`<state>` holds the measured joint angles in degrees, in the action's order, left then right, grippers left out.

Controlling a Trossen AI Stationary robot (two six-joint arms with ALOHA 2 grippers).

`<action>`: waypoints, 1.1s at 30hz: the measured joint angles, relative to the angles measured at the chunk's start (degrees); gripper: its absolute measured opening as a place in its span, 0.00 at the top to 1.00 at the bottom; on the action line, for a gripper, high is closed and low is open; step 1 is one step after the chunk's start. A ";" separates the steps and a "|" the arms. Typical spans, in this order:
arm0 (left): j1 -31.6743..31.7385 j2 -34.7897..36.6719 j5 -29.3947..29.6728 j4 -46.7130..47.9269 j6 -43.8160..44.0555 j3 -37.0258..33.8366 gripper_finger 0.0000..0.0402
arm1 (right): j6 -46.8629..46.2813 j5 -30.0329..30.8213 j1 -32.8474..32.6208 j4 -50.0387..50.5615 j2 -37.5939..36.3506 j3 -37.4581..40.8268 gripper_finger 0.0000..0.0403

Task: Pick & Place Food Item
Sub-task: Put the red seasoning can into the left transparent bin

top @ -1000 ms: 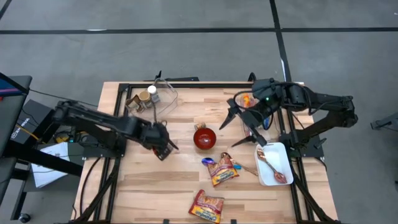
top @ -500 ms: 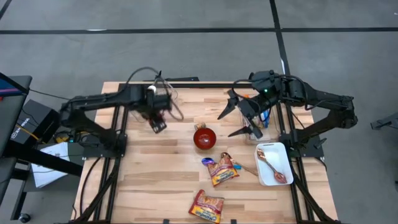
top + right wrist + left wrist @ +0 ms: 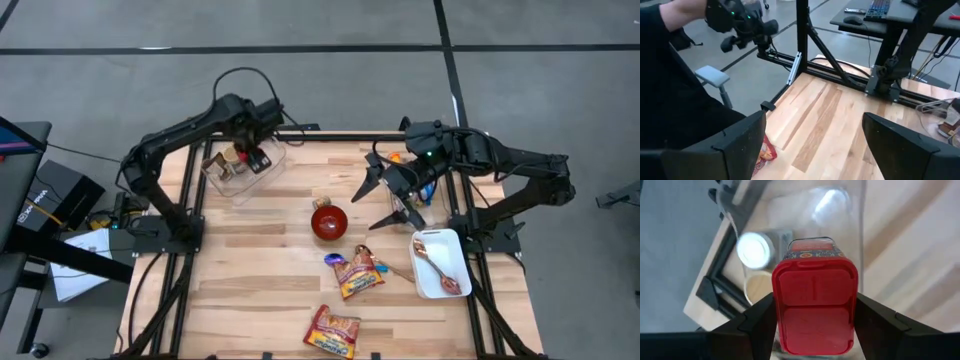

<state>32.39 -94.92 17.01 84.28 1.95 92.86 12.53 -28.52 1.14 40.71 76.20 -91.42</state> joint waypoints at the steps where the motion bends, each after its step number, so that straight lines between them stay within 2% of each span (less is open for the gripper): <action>1: 0.73 -0.34 -0.03 -1.25 -0.29 0.00 0.47 | -0.36 0.03 -0.06 0.02 0.00 0.00 0.19; 5: 1.69 -1.37 -1.52 -5.67 -1.99 0.02 0.47 | -0.96 0.08 -0.06 -0.52 -0.02 0.67 0.19; 22: 1.79 -10.95 -1.85 -10.13 -2.57 -0.03 0.47 | -0.58 0.11 1.15 -3.48 0.02 4.79 0.19; 29: 3.49 -13.31 -2.41 -12.63 -2.76 -0.17 0.47 | -0.36 -0.06 2.01 -3.45 0.02 4.79 0.19; 33: 4.36 -13.35 -2.42 -13.13 -3.11 -2.54 0.47 | -0.17 -0.08 2.01 -3.43 0.02 4.79 0.19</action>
<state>36.75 -108.27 14.59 71.16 -1.16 90.32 12.36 -28.60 3.16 37.28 76.23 -86.63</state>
